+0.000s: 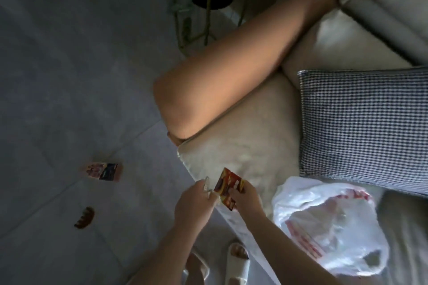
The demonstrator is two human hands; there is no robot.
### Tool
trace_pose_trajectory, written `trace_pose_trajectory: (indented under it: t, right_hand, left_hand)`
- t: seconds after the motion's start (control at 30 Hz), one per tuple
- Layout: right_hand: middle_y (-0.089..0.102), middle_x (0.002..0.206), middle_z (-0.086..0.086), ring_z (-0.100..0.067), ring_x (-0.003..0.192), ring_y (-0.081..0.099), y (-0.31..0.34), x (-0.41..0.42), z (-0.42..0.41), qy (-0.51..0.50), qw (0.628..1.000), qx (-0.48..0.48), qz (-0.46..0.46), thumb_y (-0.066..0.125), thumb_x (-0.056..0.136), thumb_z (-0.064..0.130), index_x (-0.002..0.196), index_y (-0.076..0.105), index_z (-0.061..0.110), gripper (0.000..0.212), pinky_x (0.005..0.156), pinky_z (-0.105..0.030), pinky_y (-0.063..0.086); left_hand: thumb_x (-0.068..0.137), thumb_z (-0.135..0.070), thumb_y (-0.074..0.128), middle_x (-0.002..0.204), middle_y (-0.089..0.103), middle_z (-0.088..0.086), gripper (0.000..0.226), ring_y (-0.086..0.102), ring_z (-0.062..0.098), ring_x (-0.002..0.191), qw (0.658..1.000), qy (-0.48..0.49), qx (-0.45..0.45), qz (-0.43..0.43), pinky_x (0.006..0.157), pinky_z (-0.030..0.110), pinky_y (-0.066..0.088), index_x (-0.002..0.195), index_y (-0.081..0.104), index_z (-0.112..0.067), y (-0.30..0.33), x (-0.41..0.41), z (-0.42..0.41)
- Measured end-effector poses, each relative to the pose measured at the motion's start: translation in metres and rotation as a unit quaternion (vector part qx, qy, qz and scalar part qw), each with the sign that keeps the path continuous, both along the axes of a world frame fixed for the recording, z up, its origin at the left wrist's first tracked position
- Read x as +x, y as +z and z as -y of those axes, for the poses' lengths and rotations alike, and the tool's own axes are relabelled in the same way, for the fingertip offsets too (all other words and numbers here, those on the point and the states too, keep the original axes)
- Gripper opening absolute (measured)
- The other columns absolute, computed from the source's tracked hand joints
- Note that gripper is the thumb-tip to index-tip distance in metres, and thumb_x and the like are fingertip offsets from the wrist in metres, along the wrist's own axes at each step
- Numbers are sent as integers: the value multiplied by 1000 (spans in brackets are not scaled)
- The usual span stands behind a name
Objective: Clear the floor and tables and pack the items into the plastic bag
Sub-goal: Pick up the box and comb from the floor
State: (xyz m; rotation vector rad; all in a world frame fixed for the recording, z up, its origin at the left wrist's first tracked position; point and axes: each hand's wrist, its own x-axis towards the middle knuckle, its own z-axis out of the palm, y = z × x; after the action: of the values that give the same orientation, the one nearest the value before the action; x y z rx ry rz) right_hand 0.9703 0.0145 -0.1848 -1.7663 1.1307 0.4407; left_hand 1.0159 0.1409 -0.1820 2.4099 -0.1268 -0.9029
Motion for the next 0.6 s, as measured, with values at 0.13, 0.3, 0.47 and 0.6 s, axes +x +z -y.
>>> trace_pose_trajectory:
  t: [0.13, 0.3, 0.47, 0.6]
  right_hand:
    - [69, 90, -6, -21, 82, 64, 15, -62, 57, -49, 999, 21, 9, 55, 89, 16, 101, 61, 11, 15, 71, -31, 51]
    - [71, 79, -5, -24, 75, 66, 17, -147, 121, -209, 977, 34, 22, 56, 87, 12, 94, 66, 19, 14, 70, -38, 53]
    - [61, 68, -15, -30, 72, 59, 5, -201, 169, -370, 927, 60, 3, 51, 84, -4, 76, 61, 5, 15, 77, -44, 53]
    - [64, 78, -20, -32, 74, 62, -14, -223, 196, -424, 902, 86, 4, 50, 85, -7, 88, 62, -4, 13, 84, -55, 55]
  left_hand:
    - [90, -36, 49, 118, 64, -6, 40, 60, 16, 108, 998, -50, -21, -11, 87, 32, 50, 130, 50, -26, 21, -35, 58]
    - [90, -36, 51, 119, 62, -10, 38, 59, 10, 110, 986, -153, -59, -24, 87, 29, 48, 127, 50, -28, 37, -85, 136]
    - [89, -40, 54, 110, 64, -9, 37, 60, 12, 99, 970, -233, -61, -21, 76, 26, 47, 122, 51, -26, 32, -136, 197]
    - [89, -35, 56, 99, 64, -3, 34, 61, 14, 93, 962, -270, -38, 7, 74, 27, 49, 120, 50, -20, 13, -163, 237]
